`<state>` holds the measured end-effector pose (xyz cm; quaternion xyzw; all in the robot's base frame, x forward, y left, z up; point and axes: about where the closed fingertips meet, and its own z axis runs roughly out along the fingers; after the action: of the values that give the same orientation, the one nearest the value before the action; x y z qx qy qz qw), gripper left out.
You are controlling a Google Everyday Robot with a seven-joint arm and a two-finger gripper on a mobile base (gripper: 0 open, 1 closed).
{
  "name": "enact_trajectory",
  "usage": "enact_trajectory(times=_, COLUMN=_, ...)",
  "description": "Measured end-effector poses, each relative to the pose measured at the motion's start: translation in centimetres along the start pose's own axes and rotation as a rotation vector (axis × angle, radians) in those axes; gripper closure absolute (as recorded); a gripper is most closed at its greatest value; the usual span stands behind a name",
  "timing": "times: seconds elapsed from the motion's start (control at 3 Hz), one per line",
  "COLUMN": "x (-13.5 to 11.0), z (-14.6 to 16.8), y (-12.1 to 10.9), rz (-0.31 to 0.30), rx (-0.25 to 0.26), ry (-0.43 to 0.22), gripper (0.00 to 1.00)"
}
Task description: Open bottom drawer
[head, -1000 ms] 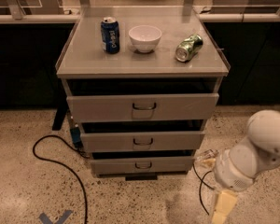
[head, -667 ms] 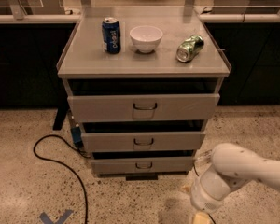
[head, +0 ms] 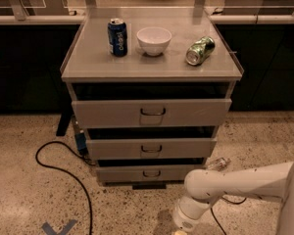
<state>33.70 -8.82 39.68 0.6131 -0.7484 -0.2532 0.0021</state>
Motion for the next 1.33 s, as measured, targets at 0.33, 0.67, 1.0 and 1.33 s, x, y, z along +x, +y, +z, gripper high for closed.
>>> enact_trajectory(times=0.33, x=0.0, z=0.0, y=0.0, rz=0.002, rx=0.000, ry=-0.002, gripper=0.00)
enact_trajectory(times=0.67, x=0.8, z=0.1, y=-0.5, rz=0.019, rx=0.011, ry=-0.024, gripper=0.00)
enact_trajectory(times=1.0, x=3.4, z=-1.7, y=-4.1, rz=0.052, rx=0.153, ry=-0.094, gripper=0.00)
enact_trajectory(times=1.33, x=4.2, z=-6.3, y=-6.2, rz=0.041, rx=0.380, ry=-0.175, gripper=0.00)
